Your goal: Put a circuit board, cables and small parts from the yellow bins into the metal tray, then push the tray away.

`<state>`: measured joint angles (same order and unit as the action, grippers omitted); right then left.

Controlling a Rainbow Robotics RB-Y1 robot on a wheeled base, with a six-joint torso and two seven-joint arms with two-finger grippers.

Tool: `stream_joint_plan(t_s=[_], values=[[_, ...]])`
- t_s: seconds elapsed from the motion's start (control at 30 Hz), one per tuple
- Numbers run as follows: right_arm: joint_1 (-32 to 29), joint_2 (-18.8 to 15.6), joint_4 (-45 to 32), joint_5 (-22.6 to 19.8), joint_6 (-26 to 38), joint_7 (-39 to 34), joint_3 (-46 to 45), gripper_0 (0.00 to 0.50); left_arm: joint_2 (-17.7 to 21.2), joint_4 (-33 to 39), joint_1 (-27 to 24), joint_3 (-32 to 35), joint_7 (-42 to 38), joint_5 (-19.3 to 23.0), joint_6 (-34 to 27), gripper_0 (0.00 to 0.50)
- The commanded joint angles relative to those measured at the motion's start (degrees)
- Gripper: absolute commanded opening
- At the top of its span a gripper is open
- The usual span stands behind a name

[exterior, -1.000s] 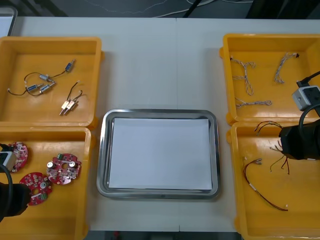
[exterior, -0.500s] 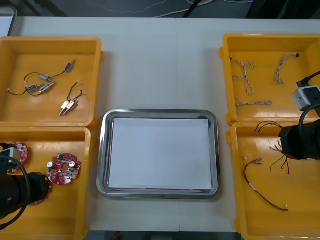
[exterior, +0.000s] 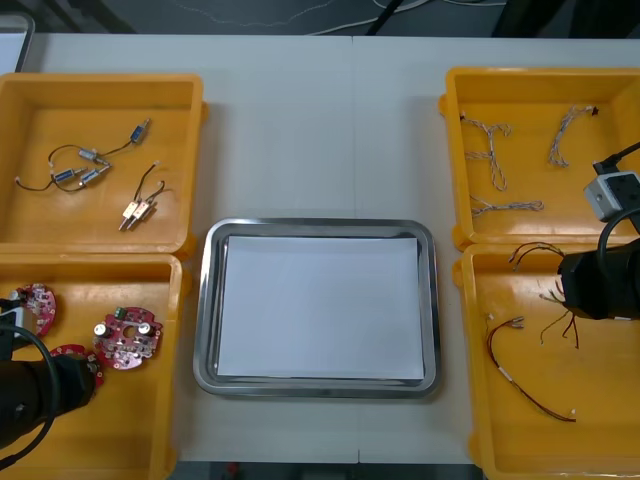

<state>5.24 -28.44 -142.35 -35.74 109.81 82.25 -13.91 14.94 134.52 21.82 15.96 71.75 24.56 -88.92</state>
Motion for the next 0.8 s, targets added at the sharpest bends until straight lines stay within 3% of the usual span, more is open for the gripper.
stream_joint_plan(t_s=[0.03, 0.8], values=[[1.2, -0.2, -0.5, 0.4, 0.2, -1.5, 0.7, 0.000, 2.0, -0.8, 2.2, -0.2, 6.6, -0.2, 1.4, 0.419], [1.2, -0.2, -0.5, 0.4, 0.2, -1.5, 0.7, 0.000, 1.9, -1.9, 4.5, -3.8, 6.8, -2.6, 4.8, 0.399]])
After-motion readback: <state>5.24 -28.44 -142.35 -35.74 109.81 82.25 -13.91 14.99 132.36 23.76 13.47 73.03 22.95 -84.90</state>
